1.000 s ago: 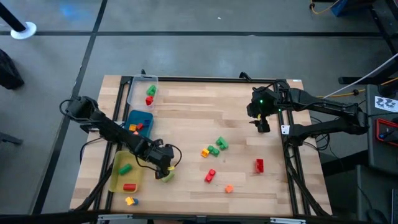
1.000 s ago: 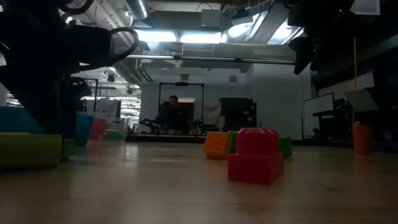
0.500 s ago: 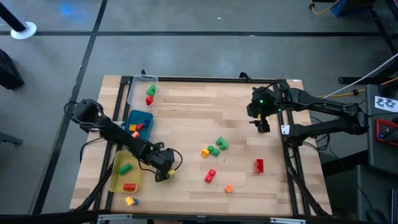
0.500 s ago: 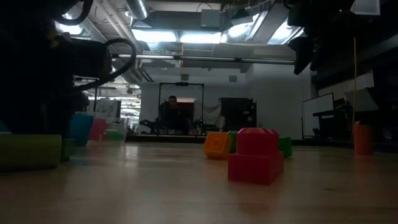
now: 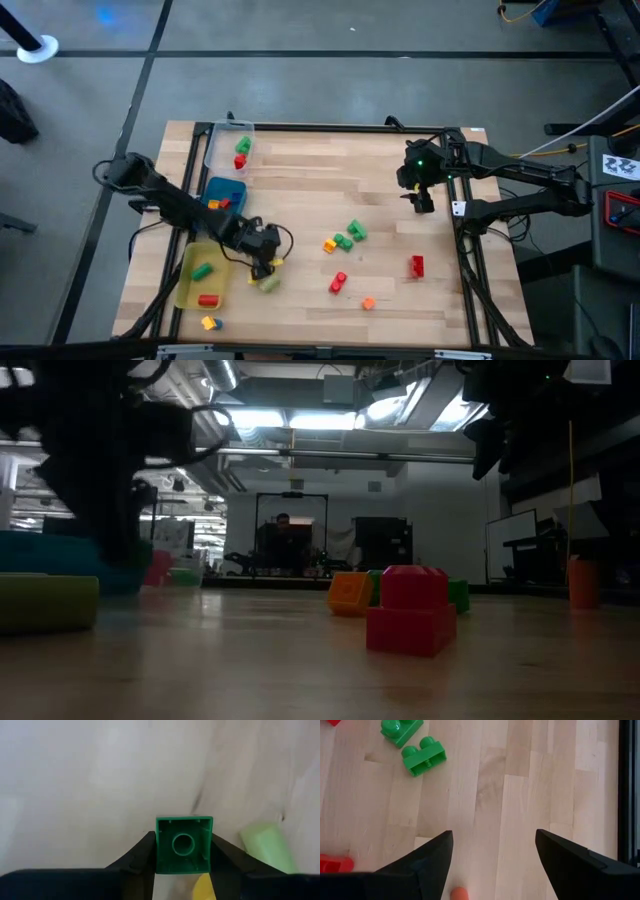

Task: Sort blocks by size
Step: Put the green 4 stud game piece into the blue bin

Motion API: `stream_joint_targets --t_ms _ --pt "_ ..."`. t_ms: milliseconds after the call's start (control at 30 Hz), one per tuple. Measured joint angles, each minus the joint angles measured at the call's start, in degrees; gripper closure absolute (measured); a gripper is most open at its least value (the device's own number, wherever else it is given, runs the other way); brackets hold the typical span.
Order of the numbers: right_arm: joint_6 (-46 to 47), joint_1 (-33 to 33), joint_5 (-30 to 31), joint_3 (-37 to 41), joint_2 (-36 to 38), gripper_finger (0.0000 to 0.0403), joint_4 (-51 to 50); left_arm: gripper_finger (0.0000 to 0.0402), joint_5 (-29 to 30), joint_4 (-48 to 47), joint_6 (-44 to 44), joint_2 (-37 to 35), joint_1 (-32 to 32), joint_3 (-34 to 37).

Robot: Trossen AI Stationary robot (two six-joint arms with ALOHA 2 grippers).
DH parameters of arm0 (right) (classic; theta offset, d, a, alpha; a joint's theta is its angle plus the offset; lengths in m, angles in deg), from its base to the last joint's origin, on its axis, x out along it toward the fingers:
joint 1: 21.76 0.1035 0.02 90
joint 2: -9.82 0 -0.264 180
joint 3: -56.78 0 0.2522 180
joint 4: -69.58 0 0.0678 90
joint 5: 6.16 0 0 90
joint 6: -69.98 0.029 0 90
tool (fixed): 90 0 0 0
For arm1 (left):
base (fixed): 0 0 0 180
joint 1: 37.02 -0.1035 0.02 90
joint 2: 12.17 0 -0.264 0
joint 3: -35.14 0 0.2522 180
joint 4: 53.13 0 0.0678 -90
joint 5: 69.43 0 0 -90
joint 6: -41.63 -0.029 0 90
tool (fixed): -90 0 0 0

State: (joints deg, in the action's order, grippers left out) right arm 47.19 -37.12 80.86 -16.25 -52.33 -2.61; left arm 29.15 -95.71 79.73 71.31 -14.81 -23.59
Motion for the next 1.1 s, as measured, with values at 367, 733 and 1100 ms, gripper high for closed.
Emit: stream_joint_targets --t_ms 367,733,1100 --pt "-0.2 0.0 0.0 0.0 0.0 0.0118 1.9 0.0264 0.6 -24.7 6.9 -21.3 -7.4 0.0" --pt "0.8 0.0 -4.3 9.7 0.0 0.0118 14.4 0.0254 2.5 -47.3 25.5 -30.3 -11.1 0.0" --pt "1.6 7.7 -5.3 17.1 0.0 0.0118 27.9 0.0248 3.9 -48.5 26.4 -30.1 -11.6 1.0"
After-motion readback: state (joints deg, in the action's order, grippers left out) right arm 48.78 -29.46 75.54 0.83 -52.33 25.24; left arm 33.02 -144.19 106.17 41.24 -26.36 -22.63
